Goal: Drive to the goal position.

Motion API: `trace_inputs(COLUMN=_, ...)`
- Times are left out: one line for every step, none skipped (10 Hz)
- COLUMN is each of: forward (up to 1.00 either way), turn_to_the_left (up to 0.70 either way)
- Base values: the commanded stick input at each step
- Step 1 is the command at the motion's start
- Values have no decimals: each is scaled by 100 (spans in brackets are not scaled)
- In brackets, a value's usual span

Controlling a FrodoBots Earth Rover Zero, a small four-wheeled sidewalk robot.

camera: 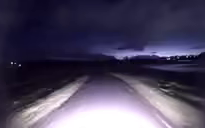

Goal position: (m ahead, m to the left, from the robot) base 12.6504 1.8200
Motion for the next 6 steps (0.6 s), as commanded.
trace_inputs(forward=85, turn_to_the_left=-5)
trace_inputs(forward=85, turn_to_the_left=-11)
trace_inputs(forward=85, turn_to_the_left=-21)
trace_inputs(forward=85, turn_to_the_left=-32)
trace_inputs(forward=85, turn_to_the_left=0)
trace_inputs(forward=85, turn_to_the_left=0)
